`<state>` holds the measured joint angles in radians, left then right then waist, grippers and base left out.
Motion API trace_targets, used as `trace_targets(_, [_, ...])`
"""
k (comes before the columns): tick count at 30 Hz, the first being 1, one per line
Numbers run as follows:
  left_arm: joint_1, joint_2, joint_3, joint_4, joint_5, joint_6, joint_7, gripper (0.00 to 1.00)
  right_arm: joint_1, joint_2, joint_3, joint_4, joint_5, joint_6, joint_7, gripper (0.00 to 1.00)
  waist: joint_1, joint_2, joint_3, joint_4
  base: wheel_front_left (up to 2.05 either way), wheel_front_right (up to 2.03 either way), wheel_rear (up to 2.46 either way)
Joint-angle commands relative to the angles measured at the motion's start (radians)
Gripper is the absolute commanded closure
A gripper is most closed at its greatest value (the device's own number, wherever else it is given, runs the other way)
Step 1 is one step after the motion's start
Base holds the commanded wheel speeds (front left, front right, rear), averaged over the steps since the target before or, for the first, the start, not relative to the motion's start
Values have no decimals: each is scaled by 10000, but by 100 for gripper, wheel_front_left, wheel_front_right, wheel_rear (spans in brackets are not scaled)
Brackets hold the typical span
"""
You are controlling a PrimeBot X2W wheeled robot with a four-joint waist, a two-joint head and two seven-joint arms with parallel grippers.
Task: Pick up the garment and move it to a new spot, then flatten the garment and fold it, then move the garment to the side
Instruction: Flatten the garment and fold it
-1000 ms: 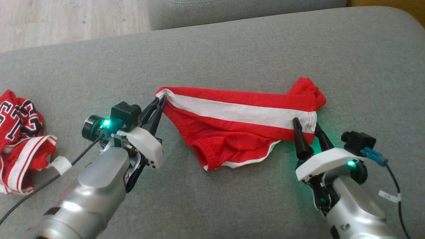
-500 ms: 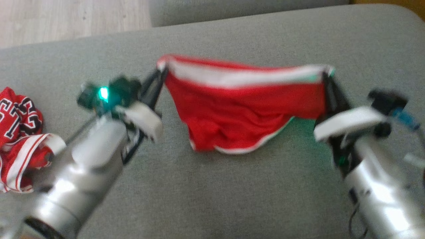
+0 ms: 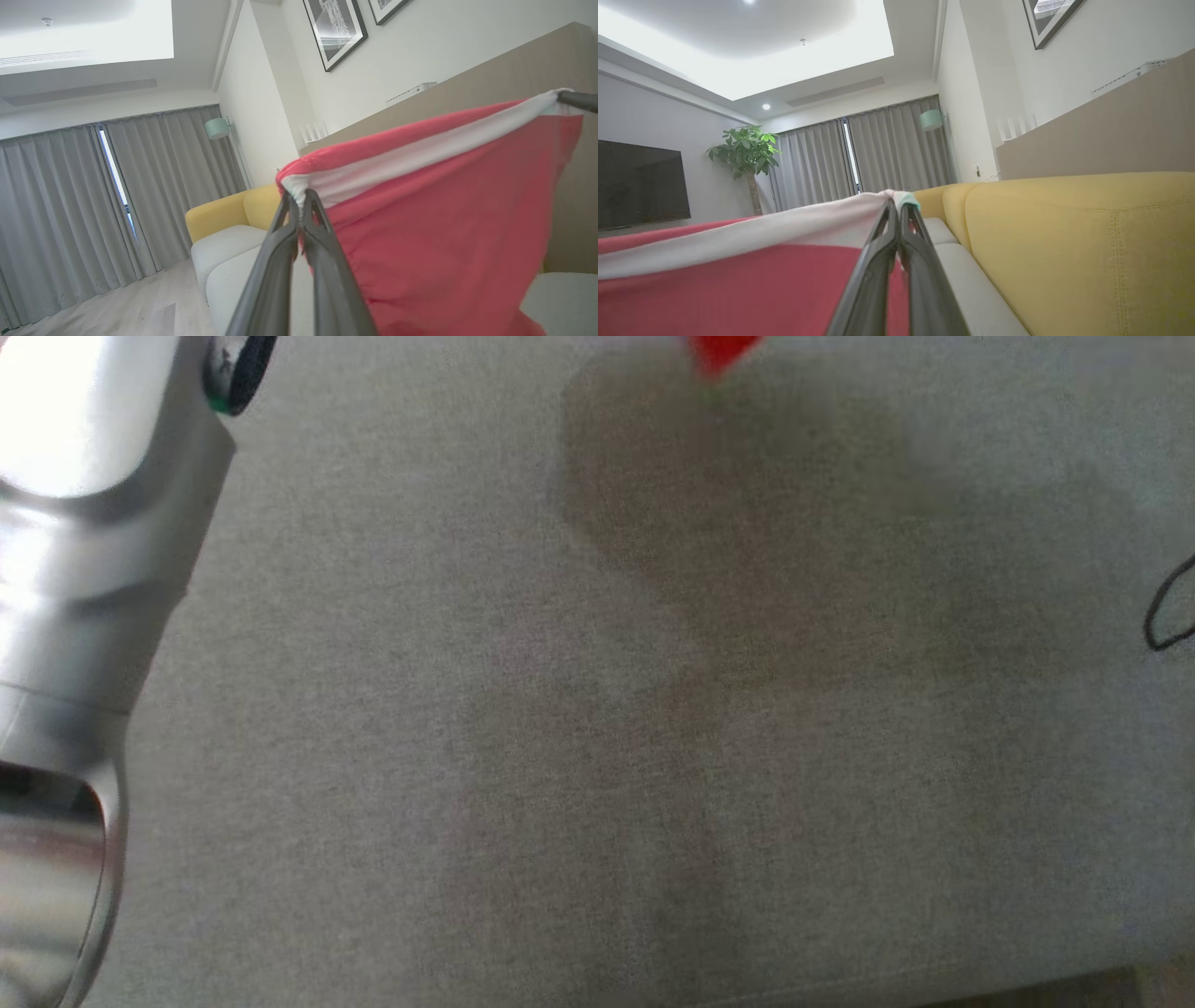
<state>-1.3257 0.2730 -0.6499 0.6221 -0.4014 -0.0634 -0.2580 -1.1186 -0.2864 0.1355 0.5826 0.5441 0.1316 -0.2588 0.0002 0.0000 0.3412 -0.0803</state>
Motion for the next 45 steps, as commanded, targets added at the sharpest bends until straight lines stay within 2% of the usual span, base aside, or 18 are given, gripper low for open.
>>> trace_targets(1, [-254, 354, 521, -398, 240, -67, -37, 100, -41, 59, -248, -492, -167, -9, -30, 100, -2, 0, 329, -52, 0, 0, 0])
trace_targets(6, [951, 209, 814, -841, 577, -383, -37, 100, 859, 195, -381, -983, -435, -9, -30, 100, -2, 0, 517, -5, 0, 0, 0])
trace_targets(12, [3499, -96, 809, -1392, 737, -600, -38, 100, 3038, 161, -46, -1213, -227, -9, -30, 100, -2, 0, 300, 188, 0, 0, 0])
trace_targets(19, [6822, -272, 451, -1748, 803, -662, -38, 100, 5924, -381, 678, -1662, 475, -9, 193, 100, -2, 0, -864, 459, 0, 0, 0])
trace_targets(20, [6822, -272, 451, -1748, 803, -662, -38, 100, 5924, -381, 678, -1662, 475, -9, 193, 100, -2, 0, -864, 459, 0, 0, 0])
trace_targets(26, [9394, -228, -37, -1697, 418, -670, -38, 100, 8512, -852, 680, -2751, 821, -9, 1025, 100, -2, 0, -2054, 571, 0, 0, 0])
trace_targets(31, [10865, 14, -426, -1901, 399, -655, -38, 100, 10520, -1025, -143, -4079, 877, -9, 1724, 100, -2, 0, -2795, 738, 0, 0, 0])
trace_targets(37, [12062, 338, -358, -2972, 11, -433, 129, 100, 12436, -593, -1607, -6171, 459, -9, 2622, 100, -2, 0, -3114, 996, 0, 0, 0])
trace_targets(42, [12067, 263, -189, -4020, -501, -397, 556, 100, 12804, -197, -2565, -7320, -60, -9, 3357, 100, -2, 0, -2826, 1390, 0, 0, 0])
trace_targets(45, [11557, -61, -138, -4214, -793, -438, 809, 100, 12309, -169, -2812, -7547, -94, -9, 3660, 100, -2, 0, -2405, 1622, 0, 0, 0])
